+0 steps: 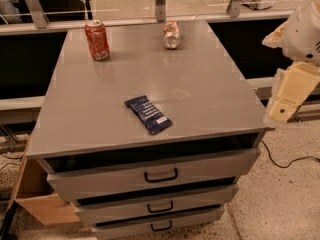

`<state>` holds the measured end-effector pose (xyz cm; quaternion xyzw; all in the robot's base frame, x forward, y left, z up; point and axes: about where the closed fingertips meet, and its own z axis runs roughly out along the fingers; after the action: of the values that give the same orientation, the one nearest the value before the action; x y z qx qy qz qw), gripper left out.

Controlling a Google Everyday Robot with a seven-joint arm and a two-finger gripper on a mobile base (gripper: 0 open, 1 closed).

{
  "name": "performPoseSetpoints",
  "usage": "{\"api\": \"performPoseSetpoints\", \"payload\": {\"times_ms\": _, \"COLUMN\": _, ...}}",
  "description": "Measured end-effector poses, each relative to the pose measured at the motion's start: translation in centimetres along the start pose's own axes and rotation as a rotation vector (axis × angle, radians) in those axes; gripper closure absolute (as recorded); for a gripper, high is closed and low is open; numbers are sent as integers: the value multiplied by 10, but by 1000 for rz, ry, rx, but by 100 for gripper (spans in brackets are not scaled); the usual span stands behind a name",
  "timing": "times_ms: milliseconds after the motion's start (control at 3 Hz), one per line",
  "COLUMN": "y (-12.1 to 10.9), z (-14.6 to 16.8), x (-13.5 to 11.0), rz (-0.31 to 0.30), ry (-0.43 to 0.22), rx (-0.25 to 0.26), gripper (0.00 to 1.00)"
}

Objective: Move coke can near rxbar blueberry

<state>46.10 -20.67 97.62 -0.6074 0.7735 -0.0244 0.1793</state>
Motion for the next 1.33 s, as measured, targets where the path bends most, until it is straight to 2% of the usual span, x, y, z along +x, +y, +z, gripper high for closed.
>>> {"api": "performPoseSetpoints", "payload": {"times_ms": 333, "y": -40, "z": 25, "x": -47, "rz": -16, "ry": -113, "rx": 20, "gripper": 0}}
{"api": "performPoseSetpoints", "payload": {"times_ms": 667, "y": -81, "z": 52, "x": -109, "rz": -48, "ry": -227, "rx": 66, "gripper": 0}}
{"api": "performPoseSetpoints", "payload": {"times_ms": 1000, "y": -126, "z": 81, "x": -172, "rz": -45, "ry": -357, "rx": 112, "gripper": 0}}
{"api": "performPoseSetpoints", "payload": {"times_ms": 1333, "y": -126, "z": 82, "x": -172, "rz": -45, "ry": -357, "rx": 111, "gripper": 0}}
